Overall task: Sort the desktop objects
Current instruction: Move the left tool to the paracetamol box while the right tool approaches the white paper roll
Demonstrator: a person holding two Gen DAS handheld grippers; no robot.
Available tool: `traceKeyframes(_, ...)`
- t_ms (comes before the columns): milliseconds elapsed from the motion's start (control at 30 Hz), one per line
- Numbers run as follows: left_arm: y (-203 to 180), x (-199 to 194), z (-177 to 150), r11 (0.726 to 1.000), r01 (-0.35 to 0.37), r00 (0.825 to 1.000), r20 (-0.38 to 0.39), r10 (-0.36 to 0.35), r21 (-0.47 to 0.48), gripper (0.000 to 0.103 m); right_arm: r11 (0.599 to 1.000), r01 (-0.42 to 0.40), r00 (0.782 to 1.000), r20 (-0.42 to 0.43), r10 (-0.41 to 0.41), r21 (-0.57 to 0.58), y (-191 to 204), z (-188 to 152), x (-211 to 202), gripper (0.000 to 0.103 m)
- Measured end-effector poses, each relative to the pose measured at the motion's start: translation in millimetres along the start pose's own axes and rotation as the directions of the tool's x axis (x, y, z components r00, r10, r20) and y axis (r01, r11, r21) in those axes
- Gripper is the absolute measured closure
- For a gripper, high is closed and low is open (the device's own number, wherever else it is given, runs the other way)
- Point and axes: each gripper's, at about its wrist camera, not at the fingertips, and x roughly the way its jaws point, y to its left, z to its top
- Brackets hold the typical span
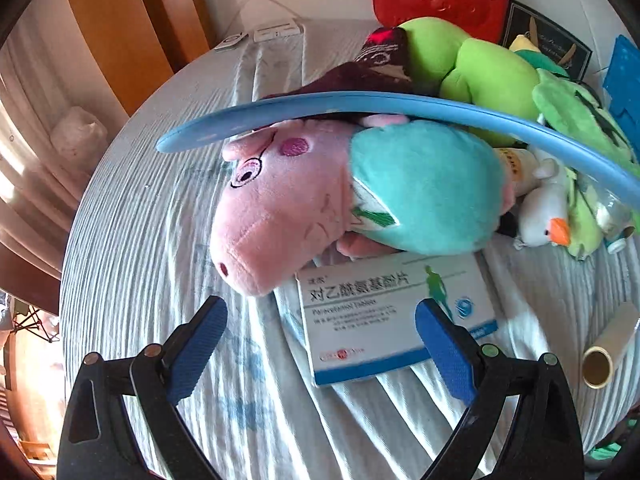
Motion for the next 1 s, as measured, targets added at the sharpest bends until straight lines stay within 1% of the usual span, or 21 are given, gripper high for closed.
traceKeyframes(100, 9, 16, 14, 0.998, -0.05, 0.999, 0.015, 0.051, -0.023, 0.007, 1.0, 0.009, 0.999, -0.032, -0.009, 0.008, 9, -6, 8, 0.0)
traceKeyframes(167, 16, 34, 26, 0.993, -0.098, 0.995, -0.015, 0.098, -0.066, 0.006, 1.0, 0.01, 0.999, -0.051, -0.01, 0.008, 13, -9, 12, 0.0)
traceKeyframes(200, 20, 44, 30, 0.989, -0.118, 0.992, -0.053, 0.114, -0.086, 0.006, 1.0, 0.007, 0.998, -0.062, -0.006, 0.005, 16, -11, 13, 0.0)
traceKeyframes(233, 22, 50, 31, 0.989, -0.11, 0.991, -0.086, 0.101, -0.099, 0.006, 1.0, 0.004, 0.998, -0.069, -0.004, 0.0, 18, -13, 14, 0.0)
traceKeyframes(267, 23, 52, 30, 0.989, -0.096, 0.991, -0.102, 0.084, -0.114, 0.007, 1.0, 0.002, 0.997, -0.073, -0.002, -0.007, 20, -14, 15, 0.0)
traceKeyframes(333, 22, 45, 22, 0.99, -0.067, 0.993, -0.109, 0.053, -0.126, 0.007, 1.0, -0.006, 0.997, -0.077, 0.004, -0.025, 24, -15, 15, 0.0)
traceKeyframes(400, 15, 35, 5, 0.994, -0.026, 0.992, -0.127, 0.012, -0.109, 0.007, 0.999, -0.016, 0.997, -0.079, 0.013, -0.044, 26, -16, 17, 0.0)
traceKeyframes(467, 1, 23, -16, 0.996, 0.03, 0.987, -0.154, -0.042, -0.081, 0.007, 0.997, -0.037, 0.995, -0.092, 0.031, -0.064, 28, -16, 22, 0.0)
traceKeyframes(500, -6, 17, -25, 0.997, 0.043, 0.985, -0.162, -0.052, -0.061, 0.007, 0.996, -0.048, 0.994, -0.097, 0.041, -0.072, 29, -16, 24, 0.0)
traceKeyframes(567, -22, -4, -40, 0.999, 0.037, 0.99, -0.136, -0.039, -0.014, 0.007, 0.994, -0.065, 0.993, -0.105, 0.055, -0.089, 31, -16, 27, 0.0)
traceKeyframes(633, -34, -24, -44, 0.999, 0.043, 0.994, -0.099, -0.042, 0.004, 0.007, 0.991, -0.08, 0.992, -0.108, 0.069, -0.107, 33, -15, 30, 0.0)
traceKeyframes(700, -47, -44, -44, 0.996, 0.087, 0.995, -0.056, -0.087, 0.0, 0.007, 0.987, -0.095, 0.99, -0.112, 0.082, -0.126, 35, -16, 31, 0.0)
traceKeyframes(733, -57, -51, -43, 0.993, 0.119, 0.992, -0.043, -0.118, 0.005, 0.007, 0.985, -0.108, 0.989, -0.117, 0.093, -0.138, 37, -18, 31, 0.0)
traceKeyframes(767, -65, -53, -42, 0.991, 0.135, 0.99, -0.041, -0.134, 0.014, 0.007, 0.982, -0.12, 0.987, -0.12, 0.102, -0.149, 39, -20, 31, 0.0)
traceKeyframes(833, -84, -46, -42, 0.988, 0.148, 0.988, -0.054, -0.145, 0.047, 0.007, 0.973, -0.143, 0.985, -0.124, 0.122, -0.182, 43, -23, 29, 0.0)
traceKeyframes(867, -90, -37, -42, 0.988, 0.138, 0.988, -0.078, -0.132, 0.065, 0.007, 0.966, -0.152, 0.983, -0.13, 0.127, -0.208, 47, -26, 29, 0.0)
traceKeyframes(900, -89, -27, -47, 0.988, 0.128, 0.987, -0.104, -0.119, 0.082, 0.007, 0.96, -0.154, 0.983, -0.136, 0.125, -0.234, 50, -29, 28, 0.0)
traceKeyframes(933, -98, -15, -50, 0.988, 0.118, 0.984, -0.143, -0.103, 0.101, 0.007, 0.954, -0.15, 0.983, -0.139, 0.117, -0.26, 52, -31, 28, 0.0)
traceKeyframes(1000, -107, 0, -56, 0.988, 0.104, 0.978, -0.19, -0.082, 0.11, 0.006, 0.933, -0.148, 0.984, -0.139, 0.107, -0.328, 60, -38, 25, 0.0)
